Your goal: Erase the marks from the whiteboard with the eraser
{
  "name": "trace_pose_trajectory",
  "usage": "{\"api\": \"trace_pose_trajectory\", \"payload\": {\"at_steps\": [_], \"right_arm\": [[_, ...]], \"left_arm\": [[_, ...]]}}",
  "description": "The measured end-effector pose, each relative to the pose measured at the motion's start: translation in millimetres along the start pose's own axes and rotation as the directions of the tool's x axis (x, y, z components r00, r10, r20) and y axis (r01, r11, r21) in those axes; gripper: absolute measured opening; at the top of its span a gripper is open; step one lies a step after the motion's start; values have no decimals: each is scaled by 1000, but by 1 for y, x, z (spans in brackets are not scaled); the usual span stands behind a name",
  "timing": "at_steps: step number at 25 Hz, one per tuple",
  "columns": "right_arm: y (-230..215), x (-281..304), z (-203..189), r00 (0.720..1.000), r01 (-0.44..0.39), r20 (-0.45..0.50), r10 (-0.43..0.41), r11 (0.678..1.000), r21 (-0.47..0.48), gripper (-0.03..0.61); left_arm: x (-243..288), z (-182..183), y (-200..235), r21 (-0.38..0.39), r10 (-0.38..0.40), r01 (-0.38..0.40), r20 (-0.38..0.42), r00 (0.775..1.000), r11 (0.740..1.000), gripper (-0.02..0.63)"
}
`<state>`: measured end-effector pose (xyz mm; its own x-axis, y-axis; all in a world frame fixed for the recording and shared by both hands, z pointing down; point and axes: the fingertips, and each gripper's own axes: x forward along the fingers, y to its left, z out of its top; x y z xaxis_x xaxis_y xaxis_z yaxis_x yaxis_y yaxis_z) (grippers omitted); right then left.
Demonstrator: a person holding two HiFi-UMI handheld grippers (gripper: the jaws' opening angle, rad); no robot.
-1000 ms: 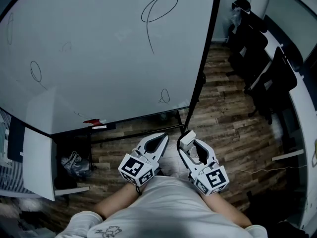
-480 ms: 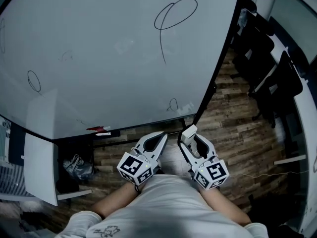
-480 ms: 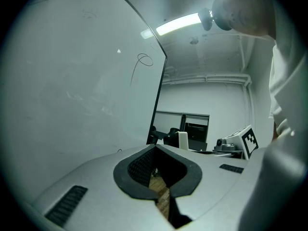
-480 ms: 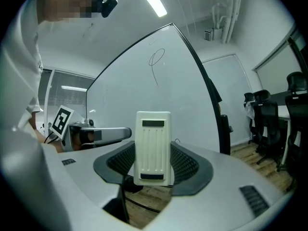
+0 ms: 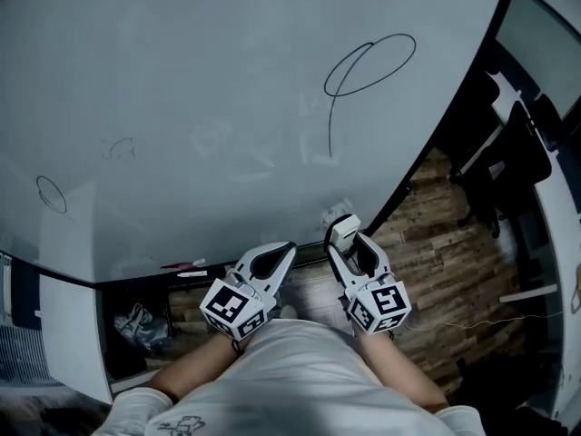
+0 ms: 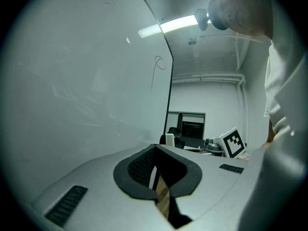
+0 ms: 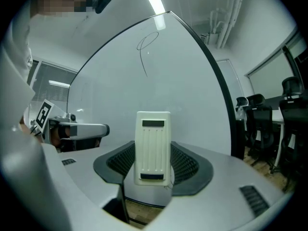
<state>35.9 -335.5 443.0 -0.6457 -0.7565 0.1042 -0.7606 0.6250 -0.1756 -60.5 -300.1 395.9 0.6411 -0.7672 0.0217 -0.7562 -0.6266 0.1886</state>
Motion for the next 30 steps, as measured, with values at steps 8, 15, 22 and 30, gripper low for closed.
{"api": "trace_pose_trajectory", "payload": {"at_steps": [8,15,22,30], "right_arm": [[-15,40,-30,991,123,-41,-126,991,-56,235],[-27,53,-48,983,158,-87,-163,985,-66,235],[-38,60,-72,977,176,-115,-180,984,-41,235],[-60,62,-126,960,209,-196,-203,978,12,234]], "left_arm": [[-3,5,25,11,-81,81,-27,996,997,6],[2,-1,29,-4,-107,107,-51,993,994,6],[1,-5,36,-4,-100,100,-73,992,995,6],[2,-13,37,1,-91,92,-105,990,996,6]]}}
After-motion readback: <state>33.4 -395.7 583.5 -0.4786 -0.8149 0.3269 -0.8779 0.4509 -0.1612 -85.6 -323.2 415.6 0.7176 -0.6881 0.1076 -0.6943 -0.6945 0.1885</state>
